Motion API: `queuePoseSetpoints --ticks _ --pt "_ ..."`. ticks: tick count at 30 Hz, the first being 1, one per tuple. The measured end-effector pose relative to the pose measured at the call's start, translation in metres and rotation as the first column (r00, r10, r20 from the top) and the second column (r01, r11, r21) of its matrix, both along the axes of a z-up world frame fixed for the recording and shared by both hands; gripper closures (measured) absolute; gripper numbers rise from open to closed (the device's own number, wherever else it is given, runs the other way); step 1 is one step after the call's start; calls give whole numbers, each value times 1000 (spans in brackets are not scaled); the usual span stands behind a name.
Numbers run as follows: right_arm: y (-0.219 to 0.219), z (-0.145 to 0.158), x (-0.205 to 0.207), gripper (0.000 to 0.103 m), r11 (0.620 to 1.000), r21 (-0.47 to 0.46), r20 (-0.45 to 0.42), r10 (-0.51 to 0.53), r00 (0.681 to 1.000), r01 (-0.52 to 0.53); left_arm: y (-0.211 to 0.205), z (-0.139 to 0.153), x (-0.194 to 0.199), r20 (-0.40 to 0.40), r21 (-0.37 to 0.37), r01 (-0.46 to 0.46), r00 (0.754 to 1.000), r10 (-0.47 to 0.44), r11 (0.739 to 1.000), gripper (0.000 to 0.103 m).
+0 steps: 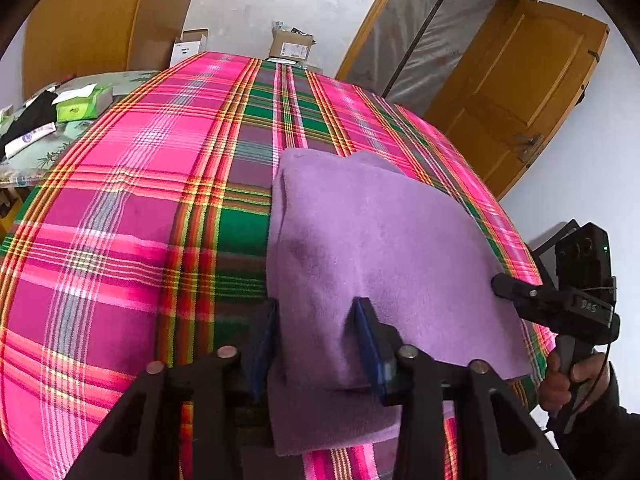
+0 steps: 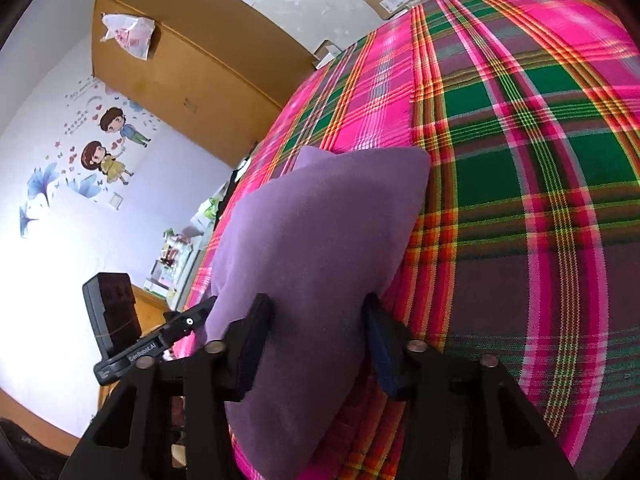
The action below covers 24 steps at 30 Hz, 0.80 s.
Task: Fold clothes
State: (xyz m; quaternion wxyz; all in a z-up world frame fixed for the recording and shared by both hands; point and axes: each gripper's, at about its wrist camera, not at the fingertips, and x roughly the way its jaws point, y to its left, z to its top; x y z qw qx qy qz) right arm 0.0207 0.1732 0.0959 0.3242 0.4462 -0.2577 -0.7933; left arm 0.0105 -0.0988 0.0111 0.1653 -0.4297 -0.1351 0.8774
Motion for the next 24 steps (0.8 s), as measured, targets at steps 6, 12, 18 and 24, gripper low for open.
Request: queuePoseSetpoints --ticks 6,12,18,24 --pt "0 5 2 76 1000 0 -25 2 1000 -2 4 6 3 -26 -34 -2 1000 1 999 81" --pt "1 20 4 80 1000 0 -80 13 997 -13 4 20 6 -61 -33 5 998 -7 999 83" --pt "8 41 7 80 1000 -7 -142 19 990 -20 10 33 12 -99 -11 36 994 -37 999 83" --pt "19 13 0 76 1000 -10 -31 4 999 -5 17 15 8 -35 -4 51 998 -51 999 80"
